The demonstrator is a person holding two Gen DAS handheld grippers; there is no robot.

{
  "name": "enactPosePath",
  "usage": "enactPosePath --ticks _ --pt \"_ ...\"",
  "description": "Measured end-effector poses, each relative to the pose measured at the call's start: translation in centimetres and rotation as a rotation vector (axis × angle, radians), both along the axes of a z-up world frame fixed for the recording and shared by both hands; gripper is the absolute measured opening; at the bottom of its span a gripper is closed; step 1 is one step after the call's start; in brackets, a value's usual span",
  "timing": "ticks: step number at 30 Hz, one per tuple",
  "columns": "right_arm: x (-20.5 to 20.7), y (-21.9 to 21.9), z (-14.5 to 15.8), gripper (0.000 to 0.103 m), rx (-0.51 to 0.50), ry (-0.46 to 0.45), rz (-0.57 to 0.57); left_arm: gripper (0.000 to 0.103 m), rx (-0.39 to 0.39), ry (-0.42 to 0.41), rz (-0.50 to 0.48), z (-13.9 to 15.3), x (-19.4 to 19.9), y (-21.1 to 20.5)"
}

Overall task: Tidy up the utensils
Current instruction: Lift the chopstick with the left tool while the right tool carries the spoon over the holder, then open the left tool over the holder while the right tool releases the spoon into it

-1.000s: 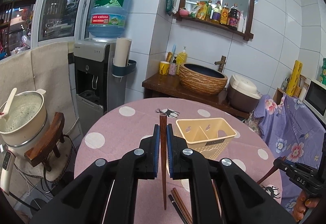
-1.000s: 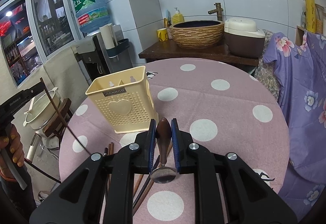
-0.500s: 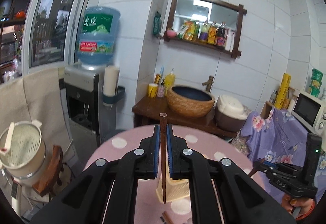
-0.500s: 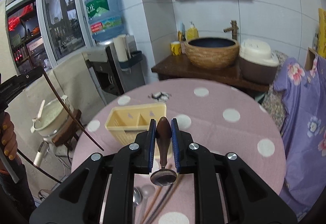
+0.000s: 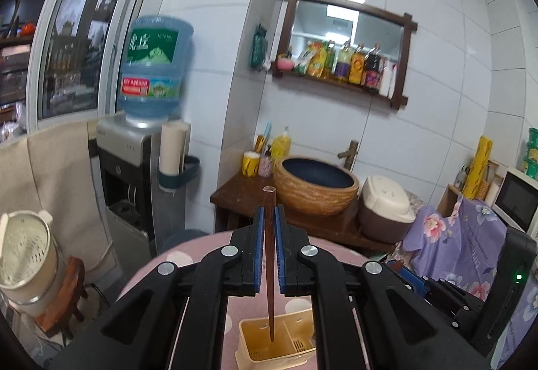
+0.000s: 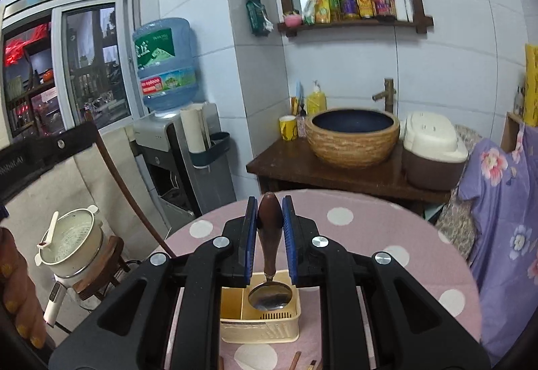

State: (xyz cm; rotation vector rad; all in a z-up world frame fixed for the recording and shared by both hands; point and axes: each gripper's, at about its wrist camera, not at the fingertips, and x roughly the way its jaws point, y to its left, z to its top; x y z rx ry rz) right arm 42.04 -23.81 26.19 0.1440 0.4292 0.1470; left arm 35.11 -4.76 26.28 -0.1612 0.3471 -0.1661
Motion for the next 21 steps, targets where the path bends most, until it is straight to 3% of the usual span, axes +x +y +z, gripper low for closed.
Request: enactPosePath --ticks 11,15,21 --pt "1.6 1.3 -7.2 0.016 -0.016 0.116 0.011 0.007 0.037 0.139 0.005 -7.8 2.2 -0.4" --pt "1.8 1.6 -8.5 0.016 -0.030 0.131 0.014 0.002 0.038 0.180 0.009 -9.5 2.7 -0.3" --pt "2.0 1.4 -9.3 0.016 -0.035 0.125 -0.002 0.001 0.035 0.209 0.014 -10.8 3.1 -0.1"
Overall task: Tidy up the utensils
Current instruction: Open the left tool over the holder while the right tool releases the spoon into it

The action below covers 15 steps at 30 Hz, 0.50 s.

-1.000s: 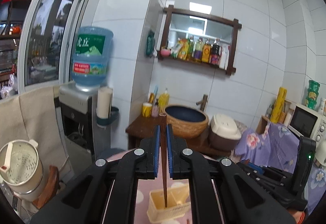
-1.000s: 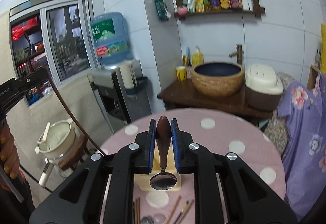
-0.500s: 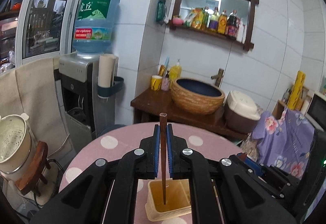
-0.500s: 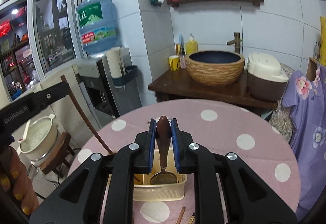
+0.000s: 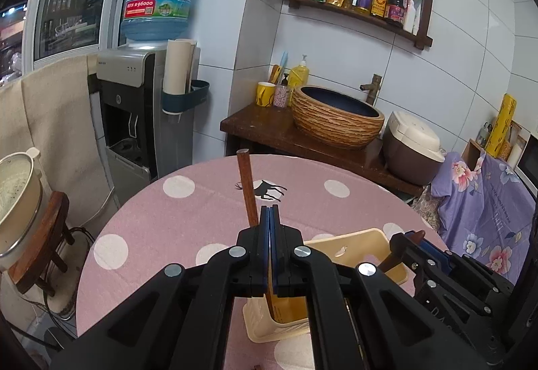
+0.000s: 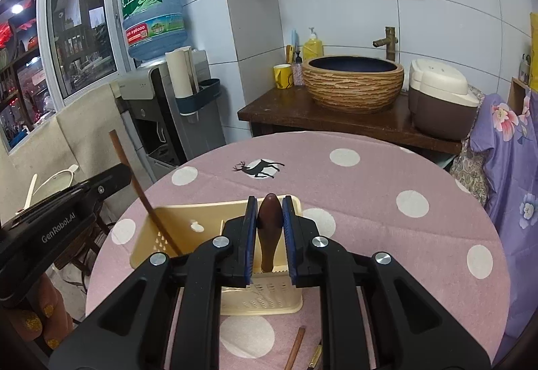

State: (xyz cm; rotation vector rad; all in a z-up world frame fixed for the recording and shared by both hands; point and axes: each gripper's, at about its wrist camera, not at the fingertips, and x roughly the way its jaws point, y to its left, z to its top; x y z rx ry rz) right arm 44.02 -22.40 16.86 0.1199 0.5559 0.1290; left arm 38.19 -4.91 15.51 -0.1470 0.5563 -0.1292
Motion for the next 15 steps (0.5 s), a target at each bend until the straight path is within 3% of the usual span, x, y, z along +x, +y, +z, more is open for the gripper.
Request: enactPosePath --ticks 5,7,8,9,10,11,12,15 --pt "-0.2 -0.4 0.1 0.019 0.027 -0.015 -0.003 0.002 -0.012 -0.016 -0.014 0.1 -0.8 0.3" --pt "-0.7 -0.5 0.2 0.036 0.036 -0.025 -0.001 0.005 -0.003 -0.033 -0.017 0.2 -1.6 0.4" --pt "-1.1 -0.6 0.2 0.040 0.041 -0.034 -0.001 0.008 0.001 -0.035 -0.020 0.1 -1.9 0.4" --pt "-1.5 -0.7 0.3 0.042 0.041 -0.041 -0.002 0.022 -0.001 -0.037 -0.023 0.1 -2.3 0.5" --pt "-1.9 -0.7 0.3 0.043 0.036 -0.047 -0.008 0.044 -0.009 -0.039 -0.025 0.0 -2.7 0.6" --pt "-2.4 -0.8 0.3 0.044 0.029 -0.051 -0.014 0.054 -0.022 -0.043 -0.027 -0.1 -3.3 0.9" --pt "-2.8 -0.9 0.3 0.046 0.025 -0.054 -0.017 0.062 -0.033 -0.050 -0.024 -0.2 -3.9 1.1" --pt "-4.4 -1.4 0.0 0.049 0.006 -0.048 -0.047 0.067 -0.038 -0.059 -0.012 -0.9 -5.7 1.6"
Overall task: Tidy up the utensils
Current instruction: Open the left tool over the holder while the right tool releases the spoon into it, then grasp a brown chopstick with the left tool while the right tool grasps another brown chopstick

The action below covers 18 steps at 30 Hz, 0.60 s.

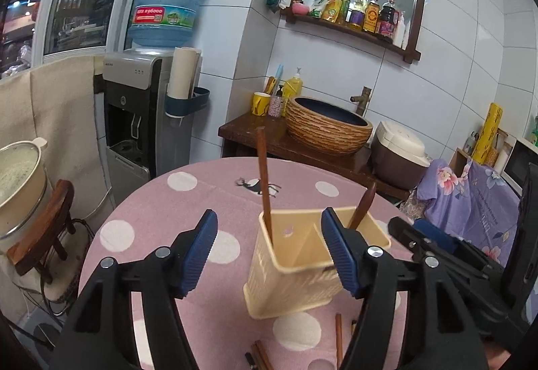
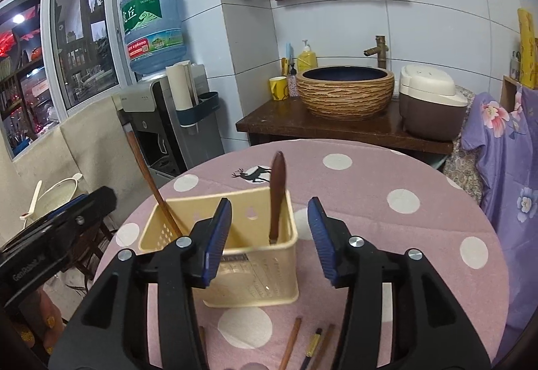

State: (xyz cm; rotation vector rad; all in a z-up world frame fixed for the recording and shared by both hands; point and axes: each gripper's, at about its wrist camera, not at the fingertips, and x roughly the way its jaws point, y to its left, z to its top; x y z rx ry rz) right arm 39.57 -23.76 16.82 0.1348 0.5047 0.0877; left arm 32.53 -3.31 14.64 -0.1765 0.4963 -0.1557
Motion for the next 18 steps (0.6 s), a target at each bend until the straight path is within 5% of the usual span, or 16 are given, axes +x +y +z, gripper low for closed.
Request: enactPosePath --ticks 8,18 --pt "-4.1 -2.7 -5.1 0.050 -0.023 0.172 -0.085 0.072 -0.005 0.159 0.028 -6.1 -3.3 2.2" --pt "-7.0 -3.3 -12.9 0.050 -0.001 0.369 -0.104 0.054 -0.001 0.346 -0.026 -12.5 -5.4 1.7"
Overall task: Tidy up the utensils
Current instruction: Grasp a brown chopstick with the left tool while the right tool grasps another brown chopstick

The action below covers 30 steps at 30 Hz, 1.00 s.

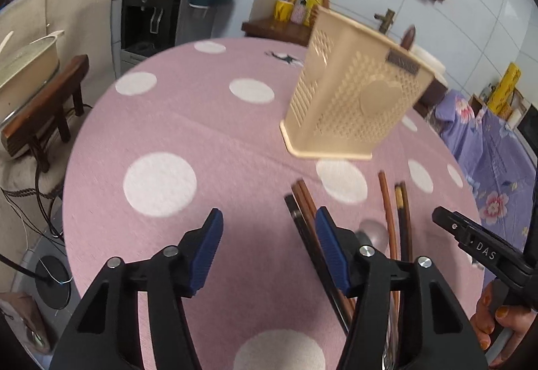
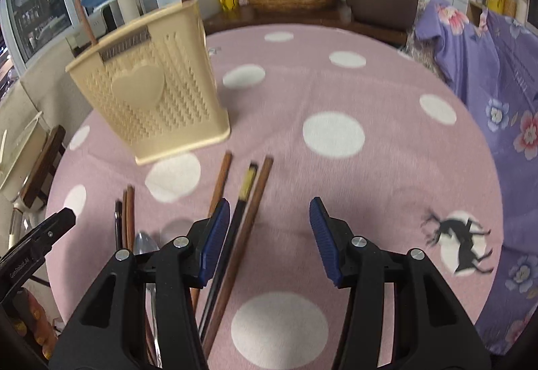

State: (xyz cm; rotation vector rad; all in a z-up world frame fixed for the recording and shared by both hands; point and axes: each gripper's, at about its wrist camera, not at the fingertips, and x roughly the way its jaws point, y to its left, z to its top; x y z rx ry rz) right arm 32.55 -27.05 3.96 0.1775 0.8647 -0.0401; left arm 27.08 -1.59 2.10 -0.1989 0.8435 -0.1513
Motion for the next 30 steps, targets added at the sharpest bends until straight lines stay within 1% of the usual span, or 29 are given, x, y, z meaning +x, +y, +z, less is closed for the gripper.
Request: enactPosePath --ticks 1,5,7,9,12,18,20,24,28,30 --pt "-0.2 0.1 -0.4 0.050 0.003 0.009 0.001 0.052 0.007 0.008 -0.012 -0.3 -0.2 -0.4" --pt "-0.6 0.7 -1.7 0.049 0.004 0.039 0.001 0.050 0.017 0.024 -0.043 -1.3 -0.8 -1.5" --pt "-0.5 0.9 -2.1 0.043 0.000 0.052 -0.006 0.049 0.042 0.021 -0.047 -1.6 -1.1 -1.9" --pt "-0.5 1.0 -2.4 0.042 0.000 0.060 -0.012 0.048 0.054 0.019 -0.045 -1.9 -1.3 -2.0" --pt "-0.2 1.1 -2.7 0.040 0.012 0.071 -0.013 0.048 0.056 0.023 -0.041 -2.1 -1.4 -2.1" --pt "0.2 2.1 -2.7 0.034 -0.015 0.077 -0.007 0.048 0.068 0.033 -0.038 -2.6 -1.5 -2.5" --pt "0.4 2.2 -2.7 0.032 -0.002 0.084 -0.011 0.048 0.069 0.033 -0.041 -2.6 -1.5 -2.7" --pt "0.5 2.8 -2.8 0.026 -0.047 0.087 0.003 0.048 0.080 0.032 -0.048 -2.6 -1.5 -3.3" --pt "0.2 2.1 -2.8 0.019 -0.043 0.086 0.005 0.045 0.096 0.040 -0.054 -2.9 -1.4 -3.8" --pt "0.0 1.6 -2.8 0.019 -0.038 0.087 -0.001 0.045 0.101 0.038 -0.053 -3.0 -1.4 -3.9"
